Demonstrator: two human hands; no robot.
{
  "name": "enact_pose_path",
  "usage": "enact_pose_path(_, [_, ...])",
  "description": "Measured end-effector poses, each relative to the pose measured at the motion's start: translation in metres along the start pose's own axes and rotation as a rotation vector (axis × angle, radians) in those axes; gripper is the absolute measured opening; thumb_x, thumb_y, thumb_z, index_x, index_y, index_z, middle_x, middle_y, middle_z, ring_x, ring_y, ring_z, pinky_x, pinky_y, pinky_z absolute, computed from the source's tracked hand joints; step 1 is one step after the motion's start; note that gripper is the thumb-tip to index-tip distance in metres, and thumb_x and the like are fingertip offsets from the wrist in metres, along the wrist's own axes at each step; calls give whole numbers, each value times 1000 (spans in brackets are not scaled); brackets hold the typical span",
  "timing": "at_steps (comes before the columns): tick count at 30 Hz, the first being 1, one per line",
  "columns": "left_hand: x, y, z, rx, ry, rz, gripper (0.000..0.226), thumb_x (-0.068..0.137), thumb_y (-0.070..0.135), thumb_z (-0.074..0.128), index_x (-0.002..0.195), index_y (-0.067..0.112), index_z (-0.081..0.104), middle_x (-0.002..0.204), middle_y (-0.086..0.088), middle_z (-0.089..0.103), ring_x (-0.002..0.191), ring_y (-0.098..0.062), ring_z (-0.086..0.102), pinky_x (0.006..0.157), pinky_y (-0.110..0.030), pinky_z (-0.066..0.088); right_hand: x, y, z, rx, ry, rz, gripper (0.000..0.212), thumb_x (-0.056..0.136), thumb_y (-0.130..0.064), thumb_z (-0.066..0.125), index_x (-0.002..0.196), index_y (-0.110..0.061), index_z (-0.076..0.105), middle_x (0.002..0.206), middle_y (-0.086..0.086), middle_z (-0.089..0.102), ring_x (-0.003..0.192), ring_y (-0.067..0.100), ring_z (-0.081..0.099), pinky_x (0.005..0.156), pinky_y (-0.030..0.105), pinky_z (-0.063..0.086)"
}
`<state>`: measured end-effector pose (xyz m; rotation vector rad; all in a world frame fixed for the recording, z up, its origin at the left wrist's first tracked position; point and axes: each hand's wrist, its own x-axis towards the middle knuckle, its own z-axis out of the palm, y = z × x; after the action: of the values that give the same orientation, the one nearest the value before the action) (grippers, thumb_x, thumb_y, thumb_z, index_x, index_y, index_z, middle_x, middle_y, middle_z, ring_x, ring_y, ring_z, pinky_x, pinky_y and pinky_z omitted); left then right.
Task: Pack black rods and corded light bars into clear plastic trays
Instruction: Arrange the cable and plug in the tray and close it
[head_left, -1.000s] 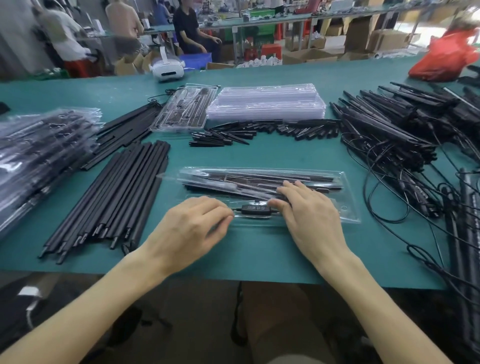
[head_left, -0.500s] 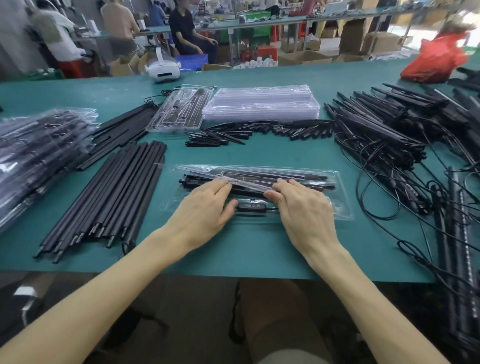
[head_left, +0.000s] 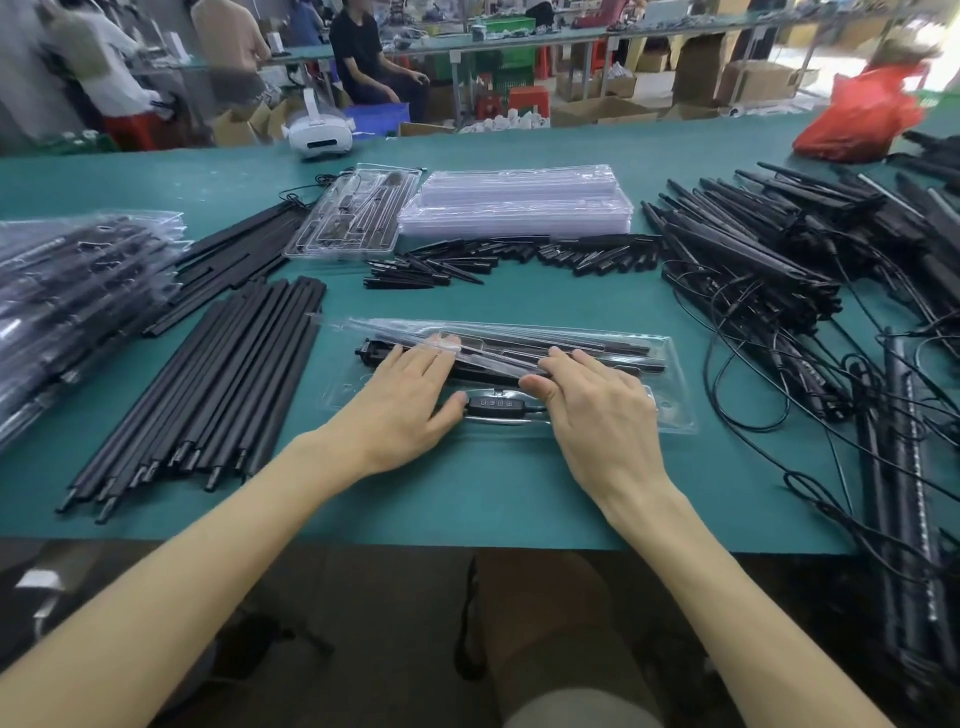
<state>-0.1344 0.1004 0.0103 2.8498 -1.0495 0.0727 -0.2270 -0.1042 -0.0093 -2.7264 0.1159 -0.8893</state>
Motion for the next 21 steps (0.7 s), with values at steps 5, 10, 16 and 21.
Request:
enact_pose_path(5, [-4, 5, -4, -51, 25, -6, 65, 104, 42, 40, 158, 9, 23, 152, -4, 36, 141, -23, 31, 122, -46, 21, 1, 1, 0, 0, -29, 17, 44, 102, -48, 44, 111, -14, 71, 123, 2, 71, 119, 22, 63, 92, 39, 46])
enact_pose_path(10, [-5, 6, -4, -117, 32, -23, 57, 105, 39, 41, 154, 11, 33, 151, -2, 39, 139, -21, 34, 121, -45, 22, 1, 1, 0, -18, -32, 16, 46, 102, -50, 41, 108, -15, 71, 122, 2, 72, 116, 23, 64, 91, 39, 46])
enact_pose_path(16, [-6, 4, -2, -107, 13, -26, 52, 106, 39, 36, 151, 13, 38, 156, 0, 39, 145, -17, 31, 125, -43, 12, -1, 0, 0, -25, -15, -2, 43, 101, -47, 47, 104, -13, 72, 116, 4, 73, 111, 25, 66, 88, 40, 48])
enact_pose_path(21, [-6, 6, 5, -78, -47, -69, 57, 108, 42, 27, 158, 16, 25, 168, -1, 14, 156, -18, 2, 125, -45, 6, -3, 2, -1, -1, -58, 7, 41, 99, -49, 52, 108, -14, 72, 116, 2, 73, 114, 24, 64, 92, 39, 47])
